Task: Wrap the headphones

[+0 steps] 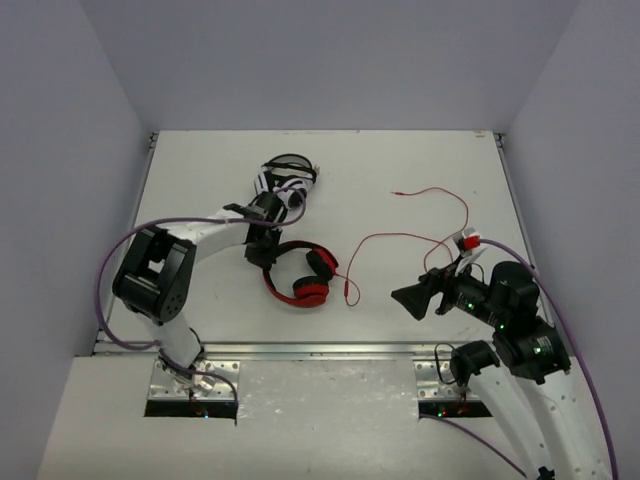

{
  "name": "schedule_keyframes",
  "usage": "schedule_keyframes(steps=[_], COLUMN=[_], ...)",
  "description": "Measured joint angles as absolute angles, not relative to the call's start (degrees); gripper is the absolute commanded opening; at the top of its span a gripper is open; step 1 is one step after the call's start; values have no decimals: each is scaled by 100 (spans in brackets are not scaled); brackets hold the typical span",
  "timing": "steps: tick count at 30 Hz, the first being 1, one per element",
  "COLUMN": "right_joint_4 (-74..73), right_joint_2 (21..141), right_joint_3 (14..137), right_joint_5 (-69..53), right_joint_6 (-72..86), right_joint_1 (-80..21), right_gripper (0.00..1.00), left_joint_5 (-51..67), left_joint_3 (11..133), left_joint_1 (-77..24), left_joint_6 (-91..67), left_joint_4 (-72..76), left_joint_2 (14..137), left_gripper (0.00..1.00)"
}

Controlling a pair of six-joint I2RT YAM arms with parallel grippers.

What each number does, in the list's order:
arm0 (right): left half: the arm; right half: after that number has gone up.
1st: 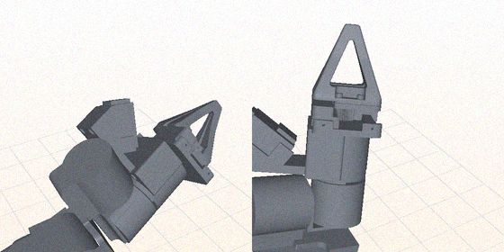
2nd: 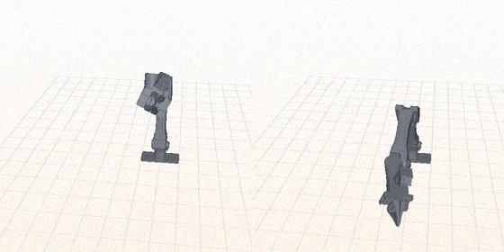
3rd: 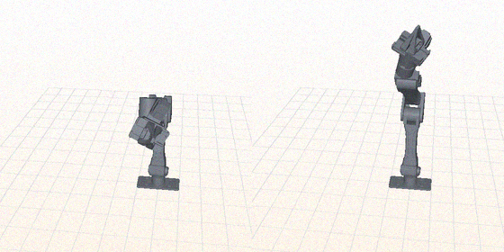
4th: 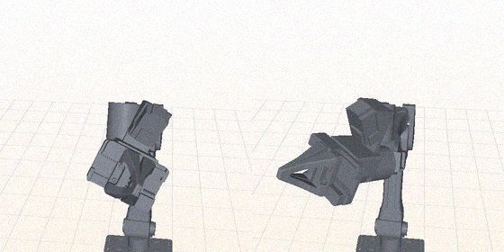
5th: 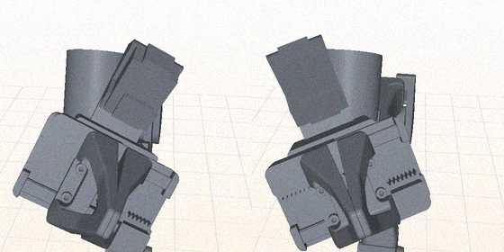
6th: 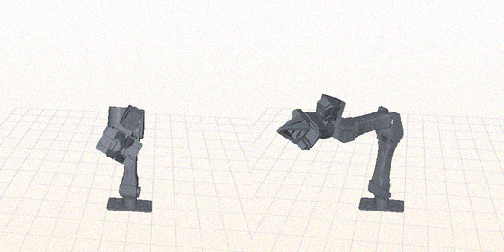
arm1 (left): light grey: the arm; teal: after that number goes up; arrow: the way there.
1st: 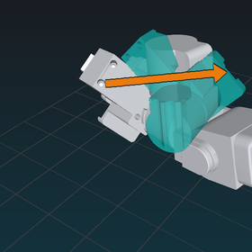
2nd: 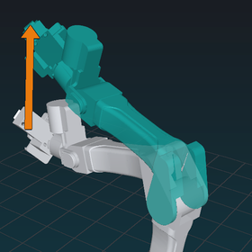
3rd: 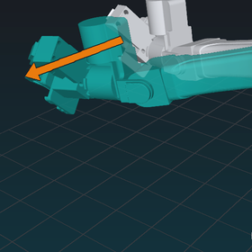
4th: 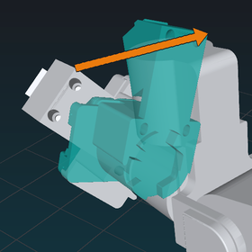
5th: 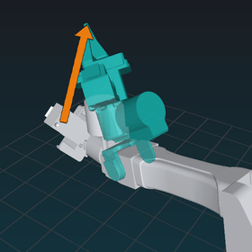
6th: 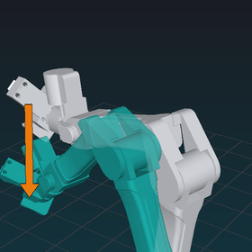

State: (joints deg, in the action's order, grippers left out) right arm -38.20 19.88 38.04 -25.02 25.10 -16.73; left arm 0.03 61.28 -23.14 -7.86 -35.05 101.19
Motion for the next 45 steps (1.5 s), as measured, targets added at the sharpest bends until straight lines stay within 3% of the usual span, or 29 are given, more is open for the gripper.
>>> schedule_keyframes(steps=[9,17,23,35,42,45], right_joint_4=[-460,2397,3098,3968,4025,4071], right_joint_2=[2349,4897,6213,7494,8208,8372], right_joint_3=[1476,1313,1946,2495,2851,2814], right_joint_5=[-3557,-4272,-3579,-2344,-2338,-2585], right_joint_6=[3177,3076,2126,1048,642,661], right_joint_1=[-1673,-2375,-3688,-3728,-3629,-3509], right_gripper=[99,99,96,95,89,77], left_joint_5=[-1267,-2123,-2161,-2200,-2322,-2434], left_joint_3=[5590,5592,5830,6541,7028,7242], left_joint_1=[-3212,-3201,-3201,-3201,-3201,-3201], left_joint_6=[-1315,-1531,-1551,-1555,-1597,-1634], left_joint_4=[-3859,-4049,-4281,-4687,-4849,-4890], left_joint_2=[7634,6313,5883,5511,5452,5374], left_gripper=[0,0,0,0,0,0])
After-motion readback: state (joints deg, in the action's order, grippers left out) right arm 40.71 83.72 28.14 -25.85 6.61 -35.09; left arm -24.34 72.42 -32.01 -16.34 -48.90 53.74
